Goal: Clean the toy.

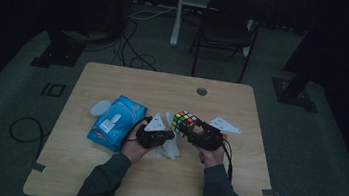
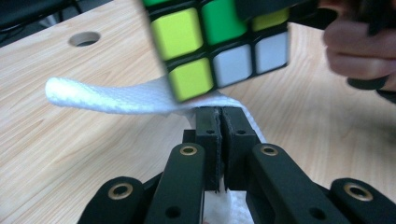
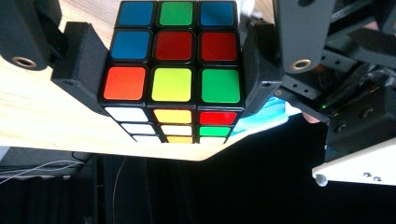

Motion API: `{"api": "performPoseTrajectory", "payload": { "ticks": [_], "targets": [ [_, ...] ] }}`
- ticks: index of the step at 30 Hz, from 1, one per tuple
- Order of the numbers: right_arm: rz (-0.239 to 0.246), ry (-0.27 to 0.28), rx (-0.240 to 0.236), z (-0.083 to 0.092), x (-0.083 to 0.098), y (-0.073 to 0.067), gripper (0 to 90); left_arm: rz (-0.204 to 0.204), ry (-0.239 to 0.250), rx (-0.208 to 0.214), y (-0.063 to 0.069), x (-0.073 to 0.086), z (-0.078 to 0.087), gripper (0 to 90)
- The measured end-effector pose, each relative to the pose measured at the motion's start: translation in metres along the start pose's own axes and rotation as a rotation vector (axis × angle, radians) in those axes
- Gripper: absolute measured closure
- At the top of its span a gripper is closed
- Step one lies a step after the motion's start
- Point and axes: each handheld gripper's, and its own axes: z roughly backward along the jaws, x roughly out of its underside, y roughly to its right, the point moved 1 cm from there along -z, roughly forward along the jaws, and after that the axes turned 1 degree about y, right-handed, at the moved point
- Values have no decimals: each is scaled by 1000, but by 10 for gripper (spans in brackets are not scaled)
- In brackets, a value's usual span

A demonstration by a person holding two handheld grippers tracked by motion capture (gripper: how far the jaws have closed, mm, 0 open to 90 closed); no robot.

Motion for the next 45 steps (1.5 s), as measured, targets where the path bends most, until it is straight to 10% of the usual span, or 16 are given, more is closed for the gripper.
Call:
{"api": "performPoseTrajectory", "payload": {
  "ticks": [32, 45],
  "targets": [
    [1, -41, 225, -28, 10, 7, 342, 32, 28, -5, 4, 0, -2, 874],
    [-12, -48, 248, -39, 13, 3, 342, 21, 46, 22, 12, -10, -13, 875]
  ]
}}
